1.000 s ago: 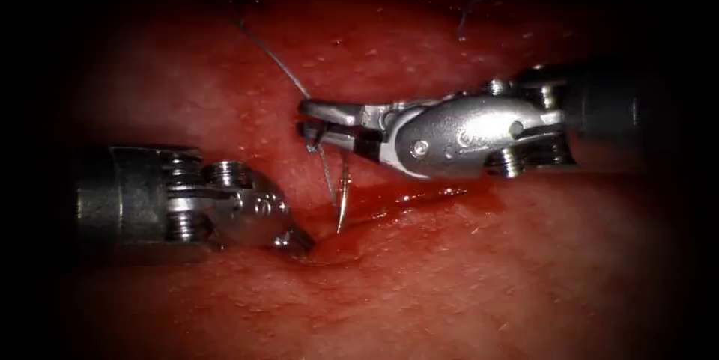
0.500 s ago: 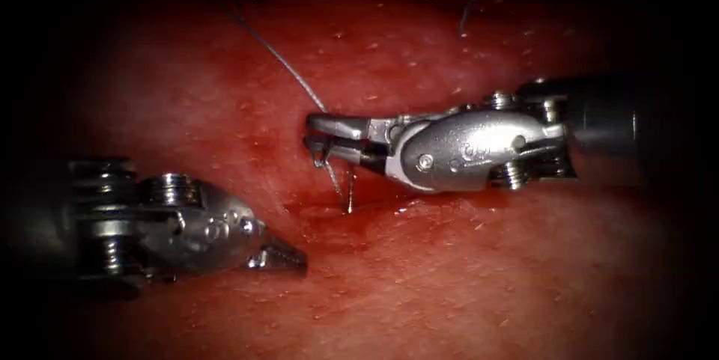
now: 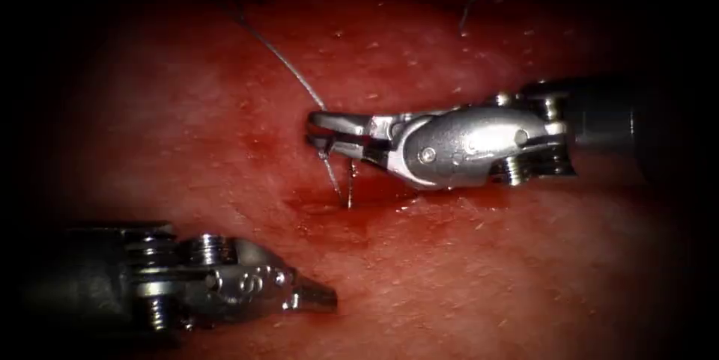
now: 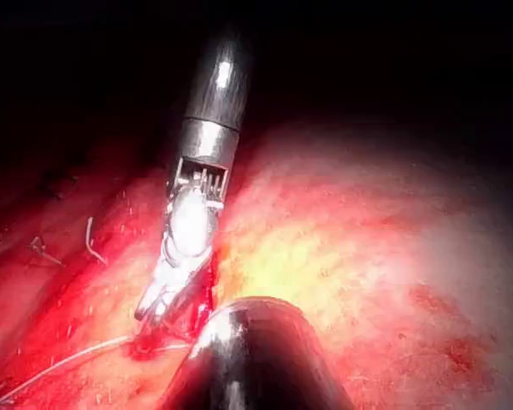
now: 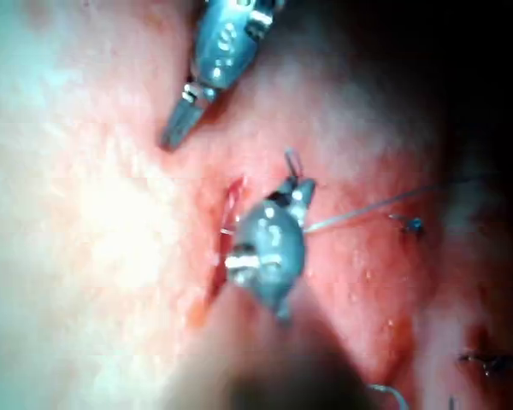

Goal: Wound Closure

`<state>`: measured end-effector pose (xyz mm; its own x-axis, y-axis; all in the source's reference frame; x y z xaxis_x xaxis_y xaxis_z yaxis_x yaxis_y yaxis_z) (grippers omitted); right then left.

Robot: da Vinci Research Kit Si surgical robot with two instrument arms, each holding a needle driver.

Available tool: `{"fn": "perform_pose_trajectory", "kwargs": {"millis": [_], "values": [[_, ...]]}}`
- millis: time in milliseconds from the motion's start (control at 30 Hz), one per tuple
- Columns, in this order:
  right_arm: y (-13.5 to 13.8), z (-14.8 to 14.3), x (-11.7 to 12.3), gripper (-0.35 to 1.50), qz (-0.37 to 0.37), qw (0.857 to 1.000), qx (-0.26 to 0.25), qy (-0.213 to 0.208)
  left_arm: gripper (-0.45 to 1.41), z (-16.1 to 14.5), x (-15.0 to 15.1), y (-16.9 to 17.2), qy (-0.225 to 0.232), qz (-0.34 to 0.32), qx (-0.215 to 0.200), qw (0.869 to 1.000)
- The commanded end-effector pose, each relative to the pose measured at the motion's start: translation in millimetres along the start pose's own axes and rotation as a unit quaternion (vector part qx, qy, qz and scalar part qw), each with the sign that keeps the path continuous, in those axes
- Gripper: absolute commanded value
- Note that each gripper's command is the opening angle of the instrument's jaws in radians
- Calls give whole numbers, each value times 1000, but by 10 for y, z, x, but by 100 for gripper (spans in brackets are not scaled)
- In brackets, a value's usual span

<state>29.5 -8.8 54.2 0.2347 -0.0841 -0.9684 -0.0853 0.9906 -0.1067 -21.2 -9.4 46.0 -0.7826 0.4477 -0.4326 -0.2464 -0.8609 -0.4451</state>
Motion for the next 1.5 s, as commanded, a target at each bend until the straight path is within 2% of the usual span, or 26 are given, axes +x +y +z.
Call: {"fn": "perform_pose_trajectory", "kwargs": {"millis": [33, 400, 867, 1500], "values": [[-4, 5, -7, -35, 11, 1000, 0, 0, -45, 7, 2, 0, 0, 1, 0, 1000], [4, 4, -13, -35, 96, 995, -1, 0, -45, 7, -9, 12, 2, 3, -3, 1000], [11, 4, -15, -35, 179, 984, -1, 1, -45, 25, -18, 21, 1, 6, -12, 1000], [22, 0, -11, -35, 250, 968, -25, -5, -45, 46, -27, 21, 0, 12, -21, 1000]]}}
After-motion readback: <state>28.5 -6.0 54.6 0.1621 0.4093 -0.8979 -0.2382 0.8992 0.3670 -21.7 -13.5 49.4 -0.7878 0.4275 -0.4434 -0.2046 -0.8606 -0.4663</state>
